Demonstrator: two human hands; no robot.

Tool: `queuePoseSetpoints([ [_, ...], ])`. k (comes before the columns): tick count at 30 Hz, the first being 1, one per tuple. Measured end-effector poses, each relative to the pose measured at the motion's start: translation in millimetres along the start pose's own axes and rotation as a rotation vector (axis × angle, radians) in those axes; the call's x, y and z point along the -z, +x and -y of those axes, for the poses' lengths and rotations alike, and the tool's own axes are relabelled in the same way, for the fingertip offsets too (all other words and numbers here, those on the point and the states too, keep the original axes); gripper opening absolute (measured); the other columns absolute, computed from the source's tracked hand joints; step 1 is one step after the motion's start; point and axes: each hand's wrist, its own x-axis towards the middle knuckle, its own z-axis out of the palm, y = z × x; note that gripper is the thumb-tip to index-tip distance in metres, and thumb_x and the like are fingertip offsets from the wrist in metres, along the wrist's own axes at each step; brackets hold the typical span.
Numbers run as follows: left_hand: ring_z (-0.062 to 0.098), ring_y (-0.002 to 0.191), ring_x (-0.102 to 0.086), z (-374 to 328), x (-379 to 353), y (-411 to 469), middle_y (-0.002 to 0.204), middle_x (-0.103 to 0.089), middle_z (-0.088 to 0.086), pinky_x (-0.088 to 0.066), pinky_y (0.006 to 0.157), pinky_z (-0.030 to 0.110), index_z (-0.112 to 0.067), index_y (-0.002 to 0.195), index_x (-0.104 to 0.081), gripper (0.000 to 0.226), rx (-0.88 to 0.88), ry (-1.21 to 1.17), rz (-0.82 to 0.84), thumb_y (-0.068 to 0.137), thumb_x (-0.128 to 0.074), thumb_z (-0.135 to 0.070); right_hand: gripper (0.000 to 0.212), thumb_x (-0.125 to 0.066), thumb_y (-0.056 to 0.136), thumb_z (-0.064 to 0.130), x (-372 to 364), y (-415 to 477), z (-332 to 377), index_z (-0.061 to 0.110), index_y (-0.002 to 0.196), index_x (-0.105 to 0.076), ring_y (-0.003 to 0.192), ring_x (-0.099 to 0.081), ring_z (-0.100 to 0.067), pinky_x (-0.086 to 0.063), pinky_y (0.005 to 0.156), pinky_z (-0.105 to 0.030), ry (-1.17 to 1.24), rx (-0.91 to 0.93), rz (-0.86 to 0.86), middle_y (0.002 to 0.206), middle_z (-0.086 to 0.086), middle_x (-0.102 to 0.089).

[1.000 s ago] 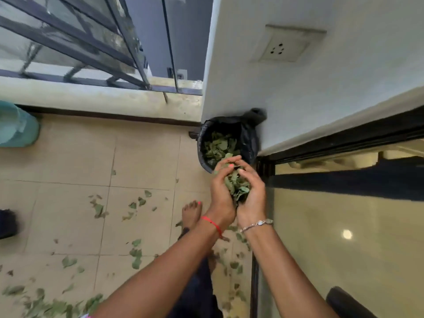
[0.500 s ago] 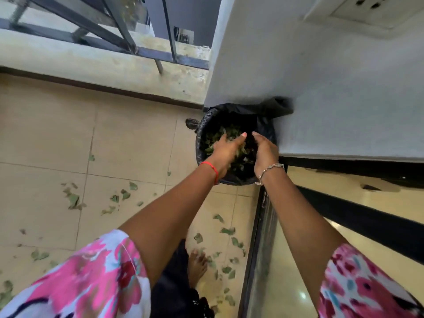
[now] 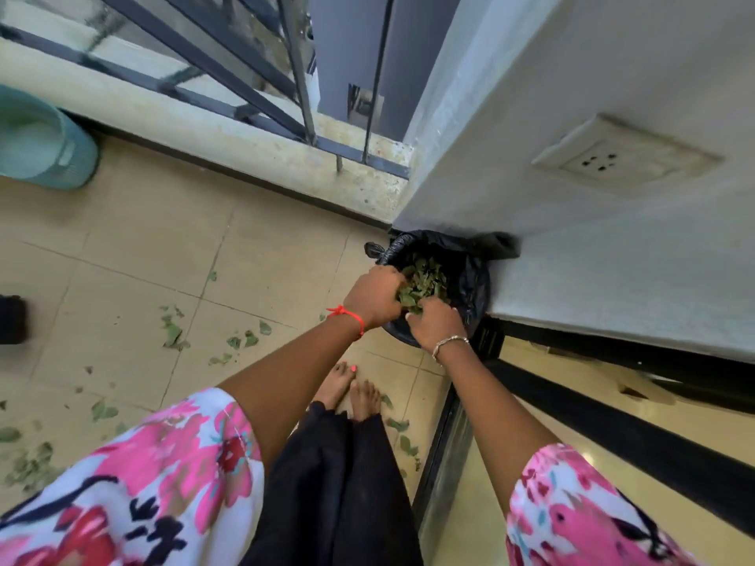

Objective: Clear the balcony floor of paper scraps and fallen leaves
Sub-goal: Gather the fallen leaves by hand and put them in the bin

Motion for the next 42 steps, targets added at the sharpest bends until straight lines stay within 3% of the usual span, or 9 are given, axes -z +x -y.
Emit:
queuePoseSetpoints([
  [3,0.029,0.133,-0.032,-4.5,24.4,-42.5,0.137,-0.044,0.012,-0.025,0.108,0.037,-0.008,0.130,-0.050,0.043,0.012,0.227,-0.012,0.087,-0.049,-0.017,0.038,-0.041,0.096,0.029,19.8,-40.1,22.5,0.004,0.124,-0.050,0.125,-0.042,-0.027,-0.023,0.112,-0.041,-0.241,0.112,0.020,0.130,-0.013,-0.050],
  [5,0.027,0.140,-0.022,-8.4,43.7,-78.8,0.144,-0.038,0.011,-0.017,0.111,0.037,-0.008,0.134,-0.045,0.047,0.039,0.267,-0.049,0.088,-0.048,-0.015,0.037,-0.041,0.095,0.026,37.4,-70.1,43.6,0.006,0.125,-0.048,0.126,-0.040,-0.026,-0.024,0.110,-0.040,-0.355,0.221,0.025,0.131,-0.013,-0.048],
  [9,0.025,0.144,-0.015,-19.9,86.2,-166.6,0.152,-0.028,0.009,-0.015,0.113,0.035,-0.011,0.138,-0.041,0.052,0.132,0.171,-0.145,0.088,-0.053,-0.019,0.033,-0.044,0.092,0.018,75.4,-139.7,82.8,0.002,0.120,-0.053,0.120,-0.046,-0.032,-0.037,0.099,-0.035,-0.359,0.350,0.004,0.125,-0.019,-0.050],
  [14,0.025,0.145,-0.015,-23.2,114.2,-308.1,0.152,-0.030,0.009,-0.013,0.116,0.035,-0.009,0.136,-0.044,0.049,0.296,-0.007,-0.411,0.088,-0.053,-0.015,0.038,-0.043,0.091,0.017,95.6,-236.0,121.6,0.003,0.127,-0.048,0.123,-0.042,-0.030,-0.035,0.104,-0.034,-0.558,0.580,0.073,0.131,-0.016,-0.044],
  [19,0.021,0.147,-0.007,-15.7,89.3,-432.7,0.154,-0.022,0.002,-0.010,0.117,0.034,-0.013,0.138,-0.038,0.046,0.594,-0.099,-0.542,0.092,-0.044,-0.015,0.036,-0.042,0.092,0.015,84.5,-298.5,170.2,0.005,0.126,-0.049,0.121,-0.042,-0.029,-0.038,0.100,-0.032,-0.726,0.804,0.129,0.131,-0.014,-0.044],
  [26,0.023,0.146,-0.009,-24.5,35.2,-545.1,0.155,-0.020,0.007,-0.011,0.118,0.037,-0.010,0.142,-0.032,0.052,0.933,-0.272,-0.682,0.091,-0.045,-0.014,0.045,-0.041,0.096,0.031,17.2,-379.0,237.2,0.006,0.133,-0.038,0.128,-0.035,-0.031,-0.034,0.105,-0.039,-1.032,1.152,0.169,0.139,-0.015,-0.036],
  [30,0.024,0.147,-0.002,-24.0,-2.4,-587.8,0.157,-0.012,0.006,-0.004,0.119,0.040,-0.012,0.148,-0.022,0.062,1.063,-0.459,-0.738,0.093,-0.049,-0.022,0.058,-0.050,0.092,0.038,-31.7,-425.4,256.0,0.009,0.139,-0.030,0.134,-0.026,-0.030,-0.031,0.108,-0.041,-1.150,1.315,0.265,0.145,-0.012,-0.027],
  [36,0.022,0.147,0.006,-22.8,-77.0,-666.7,0.160,0.003,0.004,0.003,0.118,0.044,-0.016,0.152,-0.003,0.082,1.168,-0.633,-0.717,0.092,-0.054,-0.036,0.077,-0.060,0.086,0.041,-115.8,-487.3,256.9,0.012,0.145,-0.020,0.140,-0.016,-0.030,-0.028,0.111,-0.044,-1.321,1.352,0.449,0.153,-0.014,-0.013],
  [42,0.023,0.147,0.002,0.2,-161.7,-778.3,0.160,-0.001,0.004,-0.003,0.118,0.045,-0.018,0.152,-0.007,0.080,1.307,-0.707,-0.691,0.092,-0.055,-0.038,0.074,-0.054,0.091,0.036,-223.8,-567.2,268.5,0.009,0.148,-0.014,0.140,-0.019,-0.033,-0.025,0.112,-0.039,-1.369,1.425,0.450,0.153,-0.017,-0.015],
])
